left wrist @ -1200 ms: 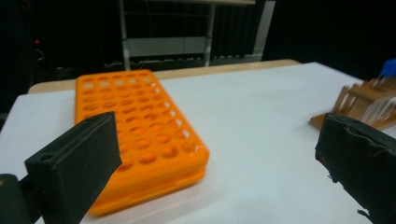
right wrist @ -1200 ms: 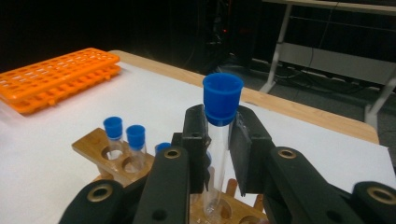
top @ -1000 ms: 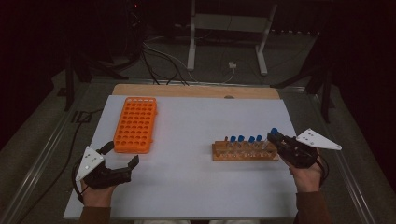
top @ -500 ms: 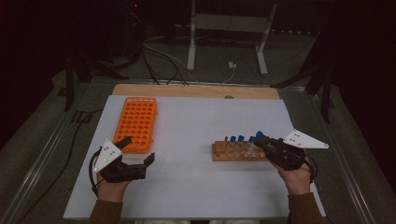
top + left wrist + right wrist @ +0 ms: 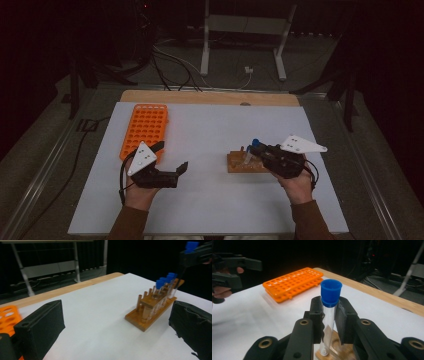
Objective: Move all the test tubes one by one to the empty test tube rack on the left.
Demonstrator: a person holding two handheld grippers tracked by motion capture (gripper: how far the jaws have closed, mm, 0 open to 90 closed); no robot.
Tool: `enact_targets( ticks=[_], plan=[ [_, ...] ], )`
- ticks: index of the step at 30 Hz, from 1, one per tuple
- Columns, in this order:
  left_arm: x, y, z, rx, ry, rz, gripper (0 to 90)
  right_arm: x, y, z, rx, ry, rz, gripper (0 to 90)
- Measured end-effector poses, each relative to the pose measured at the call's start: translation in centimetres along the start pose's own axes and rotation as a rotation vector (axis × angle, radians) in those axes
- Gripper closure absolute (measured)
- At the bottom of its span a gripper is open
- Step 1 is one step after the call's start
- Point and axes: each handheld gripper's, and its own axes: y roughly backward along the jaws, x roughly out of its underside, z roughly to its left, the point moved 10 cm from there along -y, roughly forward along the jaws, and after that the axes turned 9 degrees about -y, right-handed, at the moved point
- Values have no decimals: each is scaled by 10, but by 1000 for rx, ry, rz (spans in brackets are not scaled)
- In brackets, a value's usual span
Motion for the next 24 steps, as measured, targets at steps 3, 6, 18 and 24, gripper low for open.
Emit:
enact_targets(
  ticks=[3,6,18,24],
  plan=[
    [-4,-7,-6,22,-1,0,8,-1,-10,7,-19,3,7,771],
    [-6,-14,-12,50,-1,9,14,-2,-22,16,-49,-1,15,771],
    [-11,-41,-40,156,-28,27,162,-6,-43,43,-113,21,35,771],
    [-14,-51,-53,207,-37,24,340,-4,-52,53,-139,22,45,770]
  ],
)
